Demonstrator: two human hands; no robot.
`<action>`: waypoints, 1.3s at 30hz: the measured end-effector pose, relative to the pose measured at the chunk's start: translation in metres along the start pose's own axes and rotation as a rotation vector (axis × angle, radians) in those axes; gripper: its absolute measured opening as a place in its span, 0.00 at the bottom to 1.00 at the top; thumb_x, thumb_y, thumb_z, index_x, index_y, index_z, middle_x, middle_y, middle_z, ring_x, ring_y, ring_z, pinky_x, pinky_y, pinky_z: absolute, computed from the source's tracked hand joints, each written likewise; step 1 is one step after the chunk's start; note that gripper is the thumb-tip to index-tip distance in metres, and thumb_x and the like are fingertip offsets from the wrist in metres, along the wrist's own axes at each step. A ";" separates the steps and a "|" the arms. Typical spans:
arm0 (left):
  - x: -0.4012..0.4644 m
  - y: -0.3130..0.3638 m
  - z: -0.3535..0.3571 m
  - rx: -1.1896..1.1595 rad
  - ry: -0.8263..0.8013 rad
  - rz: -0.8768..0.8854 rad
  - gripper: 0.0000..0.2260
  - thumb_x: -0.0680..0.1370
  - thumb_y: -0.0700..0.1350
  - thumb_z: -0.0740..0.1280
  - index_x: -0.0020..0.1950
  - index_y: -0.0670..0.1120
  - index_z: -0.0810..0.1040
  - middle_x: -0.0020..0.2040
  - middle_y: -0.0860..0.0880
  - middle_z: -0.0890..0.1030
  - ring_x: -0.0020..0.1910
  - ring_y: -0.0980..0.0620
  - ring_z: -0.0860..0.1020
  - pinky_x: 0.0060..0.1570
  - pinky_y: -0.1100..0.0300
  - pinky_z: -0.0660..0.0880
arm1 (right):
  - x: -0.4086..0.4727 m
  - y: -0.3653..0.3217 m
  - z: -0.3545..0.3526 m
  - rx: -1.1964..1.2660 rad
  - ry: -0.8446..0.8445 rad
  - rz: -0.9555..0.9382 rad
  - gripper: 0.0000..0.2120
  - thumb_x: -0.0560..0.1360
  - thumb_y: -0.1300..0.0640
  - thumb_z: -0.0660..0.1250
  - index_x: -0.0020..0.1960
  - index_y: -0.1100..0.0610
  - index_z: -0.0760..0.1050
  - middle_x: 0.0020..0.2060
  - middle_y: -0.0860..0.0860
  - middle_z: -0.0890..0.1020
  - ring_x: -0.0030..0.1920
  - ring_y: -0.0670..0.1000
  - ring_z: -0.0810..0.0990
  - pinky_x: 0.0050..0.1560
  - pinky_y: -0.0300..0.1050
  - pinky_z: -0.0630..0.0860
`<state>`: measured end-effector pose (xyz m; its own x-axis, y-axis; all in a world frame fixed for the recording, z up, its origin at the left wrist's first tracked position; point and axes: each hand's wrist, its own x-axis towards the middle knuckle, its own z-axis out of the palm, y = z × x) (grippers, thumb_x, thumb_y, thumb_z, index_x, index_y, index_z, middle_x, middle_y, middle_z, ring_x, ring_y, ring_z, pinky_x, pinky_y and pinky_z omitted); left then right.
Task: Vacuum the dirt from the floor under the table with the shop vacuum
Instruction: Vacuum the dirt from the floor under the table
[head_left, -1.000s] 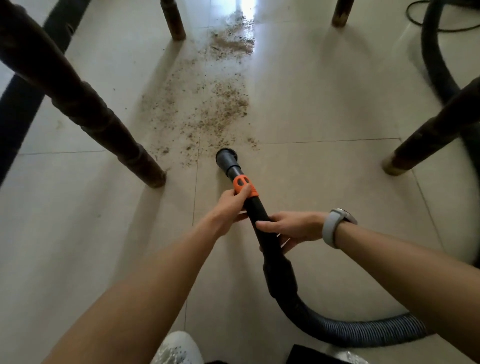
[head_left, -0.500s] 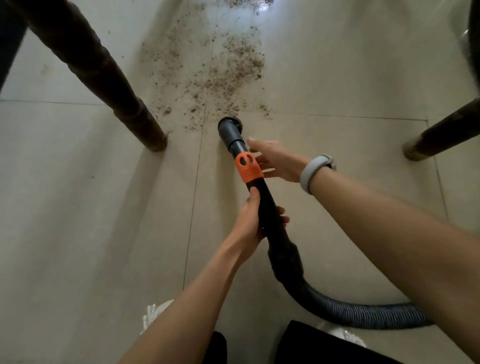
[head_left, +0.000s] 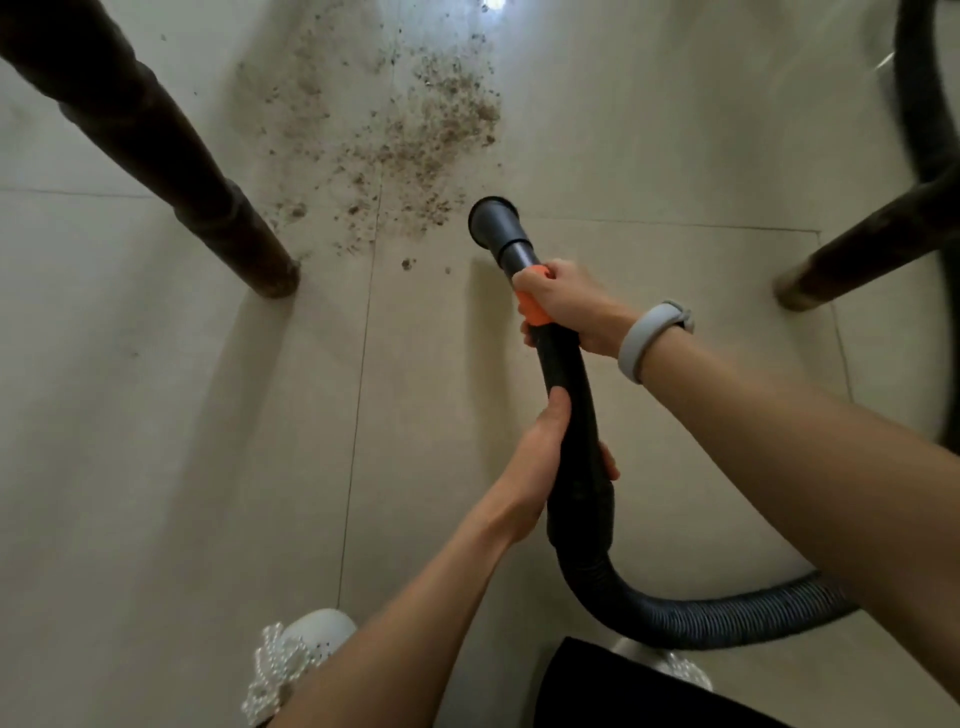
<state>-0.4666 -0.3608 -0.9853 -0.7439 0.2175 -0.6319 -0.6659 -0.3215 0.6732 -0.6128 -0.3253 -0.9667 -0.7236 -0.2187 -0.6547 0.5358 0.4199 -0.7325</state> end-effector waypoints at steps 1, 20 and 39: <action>0.002 0.000 0.004 0.046 0.014 0.022 0.24 0.82 0.58 0.45 0.50 0.39 0.69 0.30 0.47 0.79 0.31 0.50 0.78 0.38 0.59 0.77 | -0.001 0.002 -0.006 0.012 0.020 -0.016 0.12 0.78 0.59 0.59 0.59 0.64 0.68 0.38 0.56 0.73 0.29 0.52 0.75 0.28 0.43 0.78; 0.027 0.013 0.025 0.158 -0.008 -0.054 0.23 0.81 0.60 0.49 0.47 0.43 0.71 0.34 0.46 0.79 0.31 0.52 0.79 0.34 0.64 0.77 | 0.001 0.018 -0.041 0.073 0.090 -0.001 0.12 0.77 0.59 0.64 0.60 0.58 0.69 0.38 0.55 0.75 0.30 0.51 0.75 0.28 0.41 0.75; 0.011 -0.003 0.029 0.027 -0.050 -0.083 0.25 0.81 0.61 0.45 0.51 0.42 0.72 0.38 0.46 0.80 0.40 0.49 0.81 0.50 0.56 0.77 | -0.008 0.014 -0.025 -0.158 -0.036 -0.017 0.10 0.77 0.58 0.64 0.57 0.55 0.68 0.36 0.55 0.75 0.30 0.51 0.76 0.28 0.41 0.76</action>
<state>-0.4746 -0.3306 -0.9830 -0.6875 0.2885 -0.6664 -0.7262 -0.2755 0.6298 -0.6109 -0.2955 -0.9671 -0.7141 -0.2574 -0.6510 0.4464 0.5489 -0.7067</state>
